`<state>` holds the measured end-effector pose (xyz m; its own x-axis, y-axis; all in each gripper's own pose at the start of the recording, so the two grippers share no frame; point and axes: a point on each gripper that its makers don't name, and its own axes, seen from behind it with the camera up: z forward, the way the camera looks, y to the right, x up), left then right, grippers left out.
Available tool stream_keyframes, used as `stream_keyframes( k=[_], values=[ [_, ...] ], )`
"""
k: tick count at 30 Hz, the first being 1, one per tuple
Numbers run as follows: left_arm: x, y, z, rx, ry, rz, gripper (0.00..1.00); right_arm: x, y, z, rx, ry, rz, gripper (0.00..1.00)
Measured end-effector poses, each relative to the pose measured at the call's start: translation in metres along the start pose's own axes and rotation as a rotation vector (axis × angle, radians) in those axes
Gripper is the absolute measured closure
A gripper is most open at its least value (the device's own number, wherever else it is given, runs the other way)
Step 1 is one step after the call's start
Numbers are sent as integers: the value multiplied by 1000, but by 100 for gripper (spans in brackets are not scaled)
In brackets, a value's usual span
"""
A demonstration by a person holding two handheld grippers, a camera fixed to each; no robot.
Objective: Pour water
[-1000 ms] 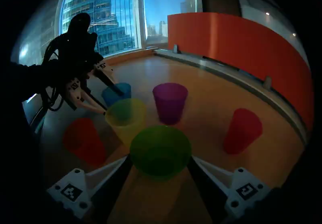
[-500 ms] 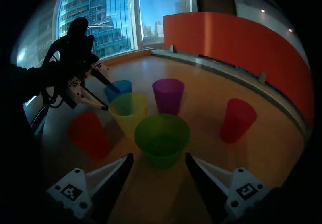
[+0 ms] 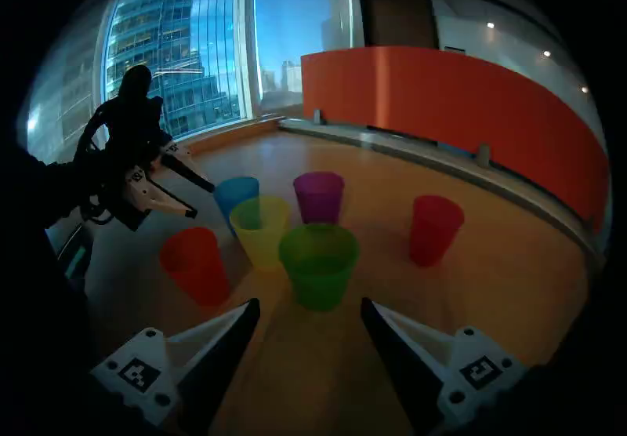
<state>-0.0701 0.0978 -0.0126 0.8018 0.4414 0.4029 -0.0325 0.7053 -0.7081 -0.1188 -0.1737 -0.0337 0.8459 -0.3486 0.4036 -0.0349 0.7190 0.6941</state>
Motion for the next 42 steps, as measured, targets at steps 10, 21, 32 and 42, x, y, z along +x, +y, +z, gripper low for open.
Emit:
stream_keyframes(
  k=[10,21,32,42],
  values=[
    [18,-11,-25,103,142,-82,15,21,7,-25,-95,122,42,0],
    [34,-26,-46,215,271,-141,15,46,21,-47,-222,239,50,0],
    [49,-40,-72,358,385,-188,15,61,59,-71,-422,365,103,0],
    [61,-55,-95,510,489,-227,15,73,89,-101,-604,476,142,1]
  ],
)
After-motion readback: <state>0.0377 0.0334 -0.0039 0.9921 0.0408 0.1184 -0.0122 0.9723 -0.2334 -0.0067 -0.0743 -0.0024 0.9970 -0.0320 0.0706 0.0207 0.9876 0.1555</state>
